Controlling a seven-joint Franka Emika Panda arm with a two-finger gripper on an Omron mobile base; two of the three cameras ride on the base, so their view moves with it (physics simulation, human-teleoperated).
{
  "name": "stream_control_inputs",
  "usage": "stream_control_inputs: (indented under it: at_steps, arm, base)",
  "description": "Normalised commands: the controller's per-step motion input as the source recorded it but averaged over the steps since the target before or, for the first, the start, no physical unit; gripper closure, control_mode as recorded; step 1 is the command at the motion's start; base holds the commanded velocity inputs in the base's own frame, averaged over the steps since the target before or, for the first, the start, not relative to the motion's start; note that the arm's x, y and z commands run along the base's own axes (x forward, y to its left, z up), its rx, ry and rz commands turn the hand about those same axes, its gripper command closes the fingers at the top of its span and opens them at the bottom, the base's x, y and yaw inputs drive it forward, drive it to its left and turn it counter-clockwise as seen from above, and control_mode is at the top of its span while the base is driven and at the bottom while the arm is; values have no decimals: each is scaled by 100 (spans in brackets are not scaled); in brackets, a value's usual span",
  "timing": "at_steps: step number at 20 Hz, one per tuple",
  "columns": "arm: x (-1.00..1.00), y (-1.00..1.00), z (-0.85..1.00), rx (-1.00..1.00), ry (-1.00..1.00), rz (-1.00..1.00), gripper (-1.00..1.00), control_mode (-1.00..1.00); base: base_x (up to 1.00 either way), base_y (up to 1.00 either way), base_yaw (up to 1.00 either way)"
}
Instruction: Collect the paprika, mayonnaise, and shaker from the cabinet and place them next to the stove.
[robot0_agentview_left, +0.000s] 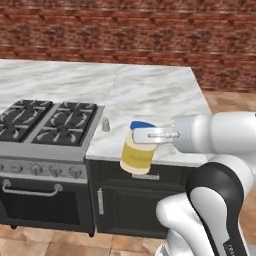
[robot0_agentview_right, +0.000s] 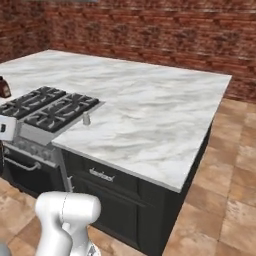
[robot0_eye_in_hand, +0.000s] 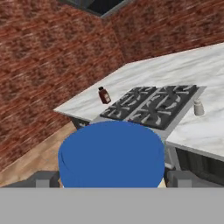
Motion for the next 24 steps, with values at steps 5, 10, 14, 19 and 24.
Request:
stream_control_inputs:
  at_steps: [5, 10, 14, 19, 24]
  arm:
    - [0, 0, 0, 0, 0, 0, 100, 100]
    - [0, 0, 0, 0, 0, 0, 100, 100]
    - [0, 0, 0, 0, 0, 0, 100, 100]
    - [0, 0, 0, 0, 0, 0, 100, 100]
    - [0, 0, 0, 0, 0, 0, 100, 100]
  base:
    - [35, 53, -45]
    - [28, 60, -41]
    - [0, 68, -29]
    - [12, 58, -23]
    - [52, 34, -12]
